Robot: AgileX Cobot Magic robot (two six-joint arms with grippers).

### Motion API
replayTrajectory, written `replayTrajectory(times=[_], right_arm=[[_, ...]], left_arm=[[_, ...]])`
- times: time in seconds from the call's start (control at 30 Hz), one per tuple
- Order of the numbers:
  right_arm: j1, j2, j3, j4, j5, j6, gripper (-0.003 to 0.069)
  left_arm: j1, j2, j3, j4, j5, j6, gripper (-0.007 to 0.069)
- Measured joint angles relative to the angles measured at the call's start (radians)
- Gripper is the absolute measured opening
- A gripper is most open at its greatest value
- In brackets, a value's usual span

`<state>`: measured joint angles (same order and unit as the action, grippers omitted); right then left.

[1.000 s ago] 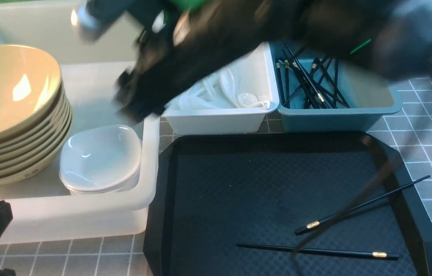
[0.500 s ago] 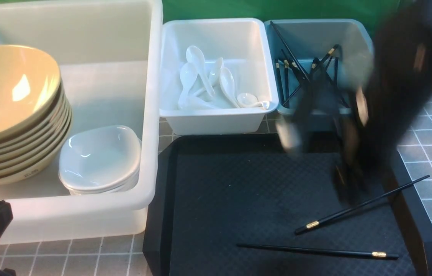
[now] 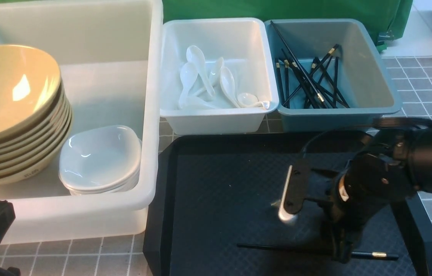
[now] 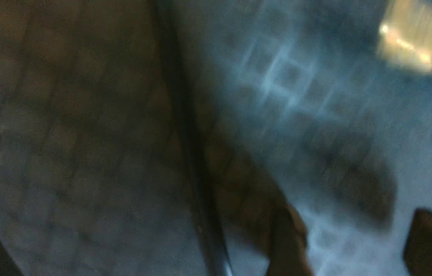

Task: On grey table put chopsticks spoon bowls plates into blue grey white boxes.
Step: 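Grasp the chopsticks with the right gripper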

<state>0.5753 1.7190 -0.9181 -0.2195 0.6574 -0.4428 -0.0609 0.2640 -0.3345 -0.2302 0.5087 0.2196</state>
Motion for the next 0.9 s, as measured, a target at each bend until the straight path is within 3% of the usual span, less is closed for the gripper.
replayTrajectory(times=[0.07,0.13,0.17,0.2,0.33,0.5,0.63,0.73,0.9], right_arm=[[0.000,0.011,-0.019,0.007,0.025,0.000,0.0330],[0.000,0.025,-0.050,0.005,0.055,0.004,0.0208],[0.000,0.027,-0.053,0.005,0.058,0.004,0.0197],[0.000,0.028,-0.080,0.003,0.081,0.006,0.0113],[0.000,0.004,-0.165,0.030,0.134,0.009,0.0034],[0.000,-0.017,-0.243,0.099,0.163,0.012,0.0036],[0.000,0.008,-0.259,0.182,0.139,0.022,0.0087],[0.000,0.073,-0.267,0.220,0.073,0.031,0.0216],[0.000,0.168,-0.270,0.220,-0.007,0.071,0.0328]], left_arm=[[0.000,0.000,0.000,0.000,-0.002,0.000,-0.0011],[0.000,0.000,0.000,0.000,-0.002,0.000,-0.0011],[0.000,0.000,0.000,0.000,-0.002,0.000,-0.0011],[0.000,0.000,0.000,0.000,-0.002,0.000,-0.0011],[0.000,0.000,0.000,0.000,-0.002,0.000,-0.0011],[0.000,0.000,0.000,0.000,-0.002,0.001,-0.0011],[0.000,0.000,0.000,0.000,-0.002,0.004,-0.0011],[0.000,0.000,0.000,0.000,-0.002,0.004,-0.0011],[0.000,0.000,0.000,0.000,-0.002,0.004,-0.0011]])
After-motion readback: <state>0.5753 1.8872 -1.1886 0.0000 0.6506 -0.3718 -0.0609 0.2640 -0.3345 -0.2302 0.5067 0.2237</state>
